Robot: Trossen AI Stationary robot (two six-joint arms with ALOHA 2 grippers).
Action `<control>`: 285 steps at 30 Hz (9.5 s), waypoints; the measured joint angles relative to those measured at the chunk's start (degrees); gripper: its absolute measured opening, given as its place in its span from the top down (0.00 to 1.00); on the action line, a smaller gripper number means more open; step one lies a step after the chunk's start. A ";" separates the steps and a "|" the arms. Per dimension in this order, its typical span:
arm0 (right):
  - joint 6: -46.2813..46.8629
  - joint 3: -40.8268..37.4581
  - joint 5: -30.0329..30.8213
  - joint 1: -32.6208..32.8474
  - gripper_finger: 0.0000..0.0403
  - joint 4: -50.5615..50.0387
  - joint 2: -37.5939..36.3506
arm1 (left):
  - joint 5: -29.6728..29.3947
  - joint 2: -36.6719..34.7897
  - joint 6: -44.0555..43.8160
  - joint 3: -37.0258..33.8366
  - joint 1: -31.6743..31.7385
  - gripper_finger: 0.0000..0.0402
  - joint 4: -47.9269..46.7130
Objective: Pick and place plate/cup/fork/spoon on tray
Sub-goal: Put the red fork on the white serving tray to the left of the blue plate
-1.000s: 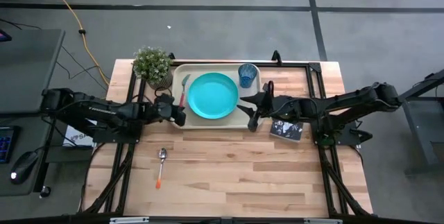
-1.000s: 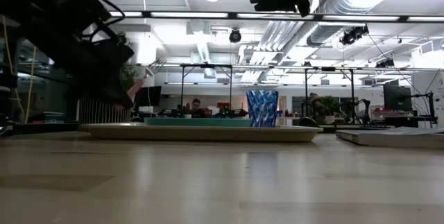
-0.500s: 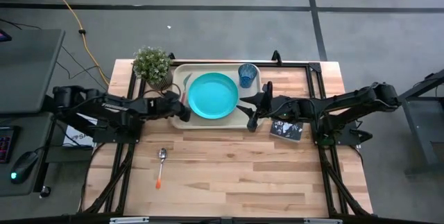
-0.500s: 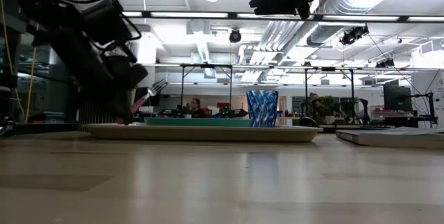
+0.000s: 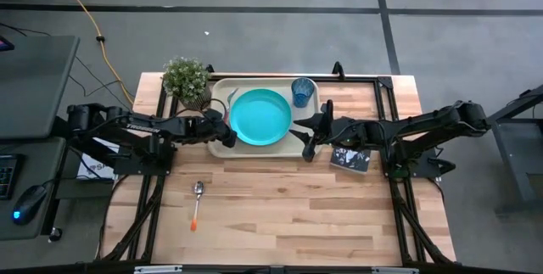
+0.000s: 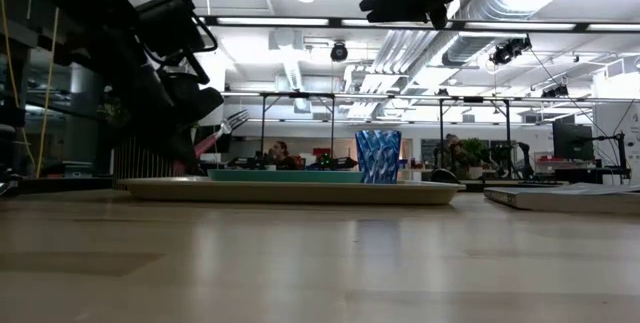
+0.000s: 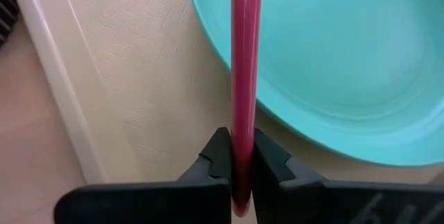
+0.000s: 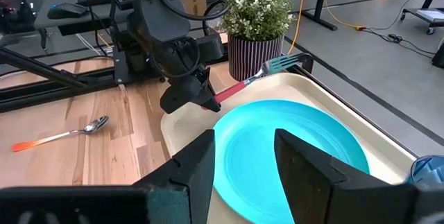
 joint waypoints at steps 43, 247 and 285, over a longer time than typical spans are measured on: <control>1.68 0.00 0.02 0.02 0.65 0.00 0.00 | 2.67 0.00 1.51 0.02 1.82 1.00 0.07; 6.21 -0.02 -1.33 0.02 0.65 -5.10 -0.02 | 4.42 5.77 13.88 4.20 4.94 1.00 -8.82; 5.75 -0.02 -2.54 0.02 0.65 -5.12 -0.02 | 6.26 5.13 8.56 4.17 -3.21 1.00 -3.85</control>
